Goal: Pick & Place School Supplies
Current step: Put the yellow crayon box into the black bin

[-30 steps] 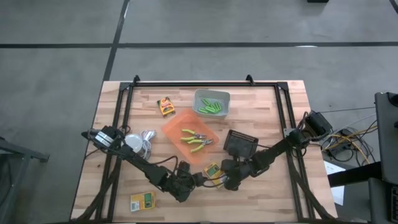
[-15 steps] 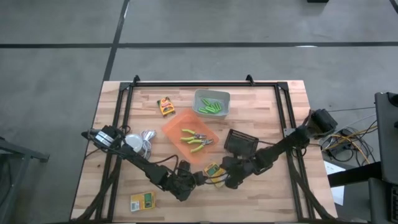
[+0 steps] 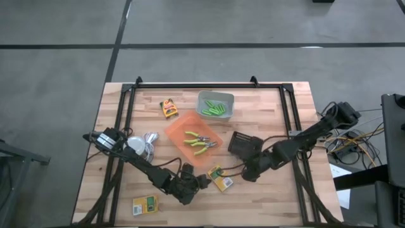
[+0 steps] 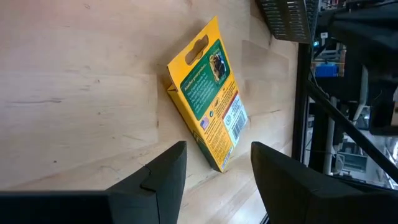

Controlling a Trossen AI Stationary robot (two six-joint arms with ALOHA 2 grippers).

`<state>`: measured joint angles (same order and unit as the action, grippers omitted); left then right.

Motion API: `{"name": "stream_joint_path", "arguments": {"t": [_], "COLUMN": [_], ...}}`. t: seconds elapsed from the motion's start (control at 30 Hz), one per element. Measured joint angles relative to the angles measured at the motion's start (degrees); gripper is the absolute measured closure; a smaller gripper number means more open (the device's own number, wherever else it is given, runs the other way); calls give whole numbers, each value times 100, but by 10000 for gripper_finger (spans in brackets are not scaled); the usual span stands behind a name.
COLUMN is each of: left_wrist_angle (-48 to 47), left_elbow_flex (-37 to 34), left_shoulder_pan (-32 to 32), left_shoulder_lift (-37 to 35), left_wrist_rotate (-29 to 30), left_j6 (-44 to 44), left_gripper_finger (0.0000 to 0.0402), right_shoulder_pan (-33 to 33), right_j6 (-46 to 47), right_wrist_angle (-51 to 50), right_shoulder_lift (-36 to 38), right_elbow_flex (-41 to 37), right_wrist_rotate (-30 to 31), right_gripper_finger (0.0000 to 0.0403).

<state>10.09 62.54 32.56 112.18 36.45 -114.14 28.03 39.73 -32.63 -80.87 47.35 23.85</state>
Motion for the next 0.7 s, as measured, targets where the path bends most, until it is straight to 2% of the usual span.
{"name": "stream_joint_path", "arguments": {"t": [0.37,0.53,0.7], "left_wrist_angle": [-42,-50,-78], "left_elbow_flex": [-7,-9,-9], "left_shoulder_pan": [-7,-9,-9], "left_shoulder_lift": [0,0,0], "left_wrist_rotate": [-123,-188,-208], "left_j6": [50,76,78], "left_gripper_finger": [216,216,216], "right_shoulder_pan": [2,-8,-199], "right_j6": [39,52,66], "right_wrist_angle": [124,-34,-463], "right_shoulder_lift": [-966,-1295,-1297], "right_elbow_flex": [-12,-12,-12], "right_wrist_rotate": [-374,119,545], "right_gripper_finger": [385,385,385]}}
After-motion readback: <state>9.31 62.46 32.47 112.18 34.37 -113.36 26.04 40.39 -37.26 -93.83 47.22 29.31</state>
